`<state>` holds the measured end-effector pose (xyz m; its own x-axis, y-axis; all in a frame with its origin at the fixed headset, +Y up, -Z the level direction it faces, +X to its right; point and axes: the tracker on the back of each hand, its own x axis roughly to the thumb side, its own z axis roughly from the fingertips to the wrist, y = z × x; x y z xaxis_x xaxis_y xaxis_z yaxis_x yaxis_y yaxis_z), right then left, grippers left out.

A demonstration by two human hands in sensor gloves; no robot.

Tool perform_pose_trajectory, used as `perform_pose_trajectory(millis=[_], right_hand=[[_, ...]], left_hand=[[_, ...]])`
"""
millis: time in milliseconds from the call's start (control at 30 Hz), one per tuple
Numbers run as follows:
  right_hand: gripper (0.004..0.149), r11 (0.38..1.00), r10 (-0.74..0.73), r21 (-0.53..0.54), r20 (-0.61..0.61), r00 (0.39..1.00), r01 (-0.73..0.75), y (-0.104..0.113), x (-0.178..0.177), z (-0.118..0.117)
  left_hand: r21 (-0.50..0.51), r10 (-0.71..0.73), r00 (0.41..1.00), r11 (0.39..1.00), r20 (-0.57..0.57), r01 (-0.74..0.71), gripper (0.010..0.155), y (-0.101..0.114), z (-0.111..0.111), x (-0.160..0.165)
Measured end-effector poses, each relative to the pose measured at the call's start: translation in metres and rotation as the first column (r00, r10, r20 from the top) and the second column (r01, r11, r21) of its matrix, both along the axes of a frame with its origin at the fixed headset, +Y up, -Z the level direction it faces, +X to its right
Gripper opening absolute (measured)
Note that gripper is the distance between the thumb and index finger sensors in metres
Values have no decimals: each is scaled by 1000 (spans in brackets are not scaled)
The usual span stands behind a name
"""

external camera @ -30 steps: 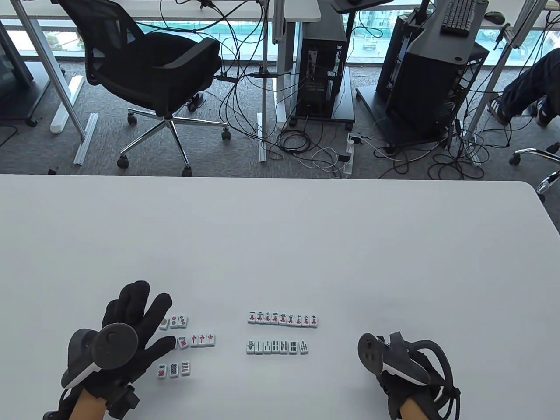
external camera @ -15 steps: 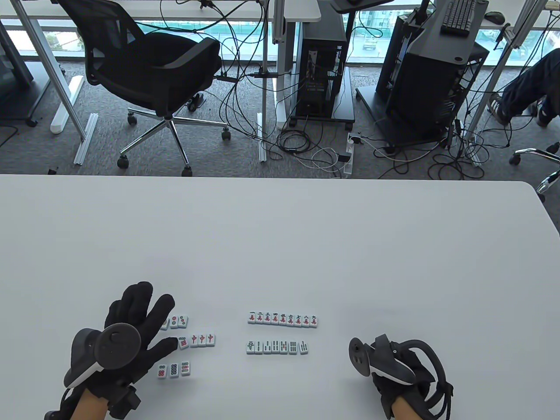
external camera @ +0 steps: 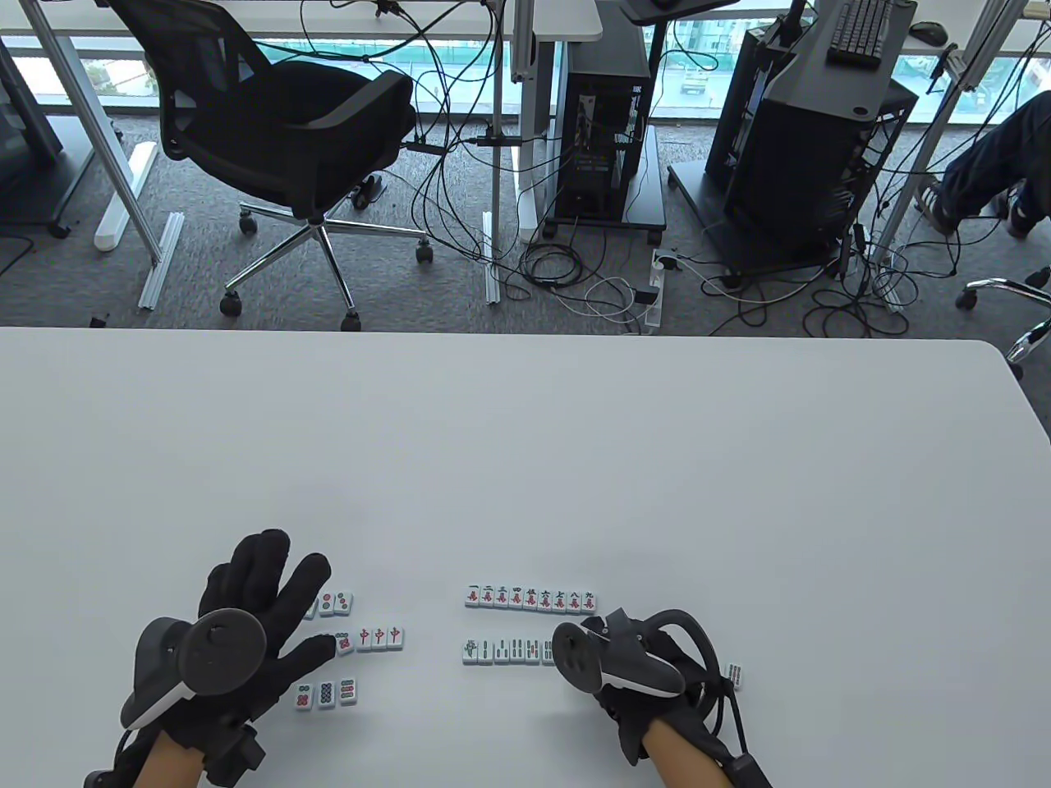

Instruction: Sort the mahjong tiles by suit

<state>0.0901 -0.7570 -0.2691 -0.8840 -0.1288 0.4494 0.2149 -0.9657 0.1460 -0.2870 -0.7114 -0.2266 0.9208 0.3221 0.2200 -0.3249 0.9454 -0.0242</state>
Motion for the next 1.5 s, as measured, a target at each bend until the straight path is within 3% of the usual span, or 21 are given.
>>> perform_pose_trajectory(millis=[200, 400, 600, 767, 833, 967, 1133, 1267, 1500], right_hand=[[58, 1000, 0, -3, 5, 1000, 0, -6, -4, -3], [61, 997, -70, 13, 26, 997, 70, 1, 7, 0], [61, 987, -142, 90, 148, 979, 129, 27, 50, -2], [61, 992, -39, 123, 297, 954, 3, 39, 100, -1], [62, 996, 18, 78, 343, 939, -48, 36, 116, 1], [66, 989, 124, -126, 435, 892, -76, 18, 138, 6], [64, 986, 148, -136, 417, 897, -99, -2, 143, 11], [59, 992, 128, -65, 361, 924, -112, -5, 135, 12], [58, 988, 156, -65, 331, 931, -142, -3, 124, 11]], left_hand=[[3, 5, 1000, 1000, 1, -5, 82, 0, 0, 0], [3, 1, 1000, 1000, 0, -1, 82, 0, 0, 0], [1, 0, 1000, 1000, 0, 0, 82, 0, 0, 0], [-1, 0, 1000, 1000, -3, 0, 82, 0, 0, 0], [0, 1, 1000, 1000, -4, -1, 82, 1, 1, 0], [-2, -2, 1000, 1000, -3, 2, 82, 0, 0, 0], [-9, -10, 1000, 1000, -1, 10, 82, 0, 0, 1], [-10, -12, 1000, 1000, 0, 12, 82, 0, 0, 1], [-1, -8, 1000, 1000, 7, 8, 82, 1, 1, 2]])
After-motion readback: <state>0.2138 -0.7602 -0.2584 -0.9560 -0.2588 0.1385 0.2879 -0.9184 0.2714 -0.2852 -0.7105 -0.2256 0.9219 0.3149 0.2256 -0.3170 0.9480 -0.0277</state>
